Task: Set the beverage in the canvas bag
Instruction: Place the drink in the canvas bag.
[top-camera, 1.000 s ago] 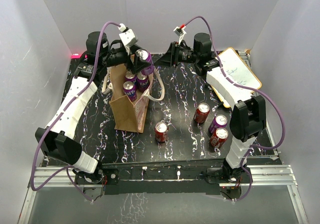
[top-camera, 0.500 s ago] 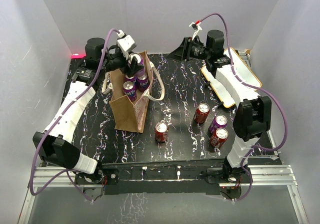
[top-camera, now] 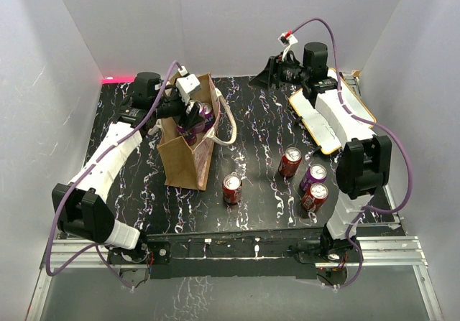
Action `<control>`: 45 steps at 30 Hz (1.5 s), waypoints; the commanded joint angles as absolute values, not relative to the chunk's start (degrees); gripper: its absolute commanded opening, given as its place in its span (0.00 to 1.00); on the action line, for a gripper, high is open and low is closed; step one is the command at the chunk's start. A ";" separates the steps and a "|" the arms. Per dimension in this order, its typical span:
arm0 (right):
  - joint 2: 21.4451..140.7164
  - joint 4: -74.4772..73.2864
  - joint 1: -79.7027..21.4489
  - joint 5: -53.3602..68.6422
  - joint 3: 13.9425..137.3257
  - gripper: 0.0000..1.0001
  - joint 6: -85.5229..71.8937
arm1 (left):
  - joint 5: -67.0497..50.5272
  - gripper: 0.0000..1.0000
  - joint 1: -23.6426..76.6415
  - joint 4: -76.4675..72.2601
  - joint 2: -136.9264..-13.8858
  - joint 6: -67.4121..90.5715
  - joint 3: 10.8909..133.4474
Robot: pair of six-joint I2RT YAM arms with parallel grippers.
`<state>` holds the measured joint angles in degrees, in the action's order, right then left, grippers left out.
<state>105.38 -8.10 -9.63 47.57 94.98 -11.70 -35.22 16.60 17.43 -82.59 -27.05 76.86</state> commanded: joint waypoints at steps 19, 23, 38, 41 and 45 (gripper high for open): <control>119.22 -9.58 -7.91 47.19 109.69 0.64 -7.38 | -44.19 0.00 15.40 12.17 -96.37 -28.51 85.69; 119.68 -8.98 -7.59 46.27 109.60 0.65 -8.43 | -45.80 0.00 14.94 11.31 -98.70 -30.04 85.63; 121.86 -8.93 -7.60 43.77 112.25 0.65 -10.79 | -51.67 0.00 12.84 10.70 -104.43 -38.73 85.34; 122.29 -9.66 -7.57 45.21 113.67 0.65 -10.81 | -52.40 0.00 12.56 11.25 -104.91 -39.69 85.11; 121.72 -12.24 -7.68 52.12 115.52 0.65 -10.84 | -53.17 0.00 12.30 10.85 -105.25 -40.17 84.62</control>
<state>123.17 -12.71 -7.70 45.98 110.96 -10.66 -47.64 13.10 13.45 -106.67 -37.19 82.52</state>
